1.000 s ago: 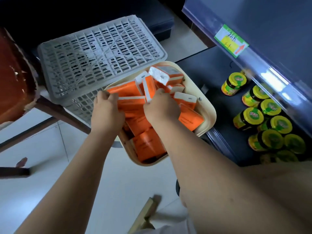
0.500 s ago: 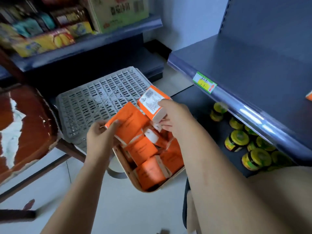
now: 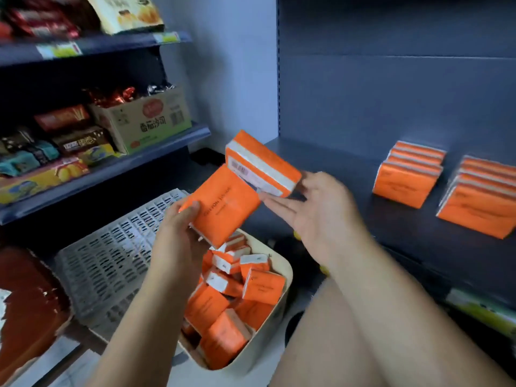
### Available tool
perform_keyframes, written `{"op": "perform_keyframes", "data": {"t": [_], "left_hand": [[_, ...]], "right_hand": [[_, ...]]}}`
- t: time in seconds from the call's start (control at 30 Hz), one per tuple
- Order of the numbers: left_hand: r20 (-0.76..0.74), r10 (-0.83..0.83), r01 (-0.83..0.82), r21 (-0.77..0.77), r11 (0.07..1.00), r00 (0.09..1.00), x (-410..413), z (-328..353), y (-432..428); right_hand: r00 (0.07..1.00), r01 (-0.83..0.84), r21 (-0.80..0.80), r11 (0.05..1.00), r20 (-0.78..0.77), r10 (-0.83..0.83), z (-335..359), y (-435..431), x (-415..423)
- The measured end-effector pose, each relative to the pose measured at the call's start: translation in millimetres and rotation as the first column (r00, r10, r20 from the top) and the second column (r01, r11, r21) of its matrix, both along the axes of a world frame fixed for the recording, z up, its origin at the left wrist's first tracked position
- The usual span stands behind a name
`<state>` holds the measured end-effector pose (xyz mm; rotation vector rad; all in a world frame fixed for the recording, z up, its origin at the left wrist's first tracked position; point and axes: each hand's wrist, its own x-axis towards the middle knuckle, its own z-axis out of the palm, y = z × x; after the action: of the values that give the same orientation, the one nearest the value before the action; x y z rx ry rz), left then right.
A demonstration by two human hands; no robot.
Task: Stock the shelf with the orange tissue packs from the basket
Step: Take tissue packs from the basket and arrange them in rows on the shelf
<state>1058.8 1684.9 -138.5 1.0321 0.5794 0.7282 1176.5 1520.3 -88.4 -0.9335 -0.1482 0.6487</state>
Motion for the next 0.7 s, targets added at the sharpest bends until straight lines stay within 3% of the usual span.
{"op": "perform_keyframes", "data": {"t": [0.2,0.43,0.6,0.7], "left_hand": [[0.075,-0.381,0.363,0.179,0.914,0.922,52,49,-69],[-0.004,-0.593,0.564,0.315,0.763,0.805,127,75,-163],[-0.036,-0.739,0.716,0.283,0.638,0.673,196,65,-263],[-0.042,-0.809,0.793,0.239,0.561,0.586,232,60,-331]], "right_hand": [[0.932,0.308,-0.099,0.946,0.230,-0.279,26,-100,25],[0.744,0.511,-0.036,0.859,0.519,-0.421,13,-238,63],[0.635,0.706,-0.120,0.697,0.542,-0.550,-20,-334,78],[0.571,0.785,-0.232,0.574,0.629,-0.527,-15,-382,86]]}}
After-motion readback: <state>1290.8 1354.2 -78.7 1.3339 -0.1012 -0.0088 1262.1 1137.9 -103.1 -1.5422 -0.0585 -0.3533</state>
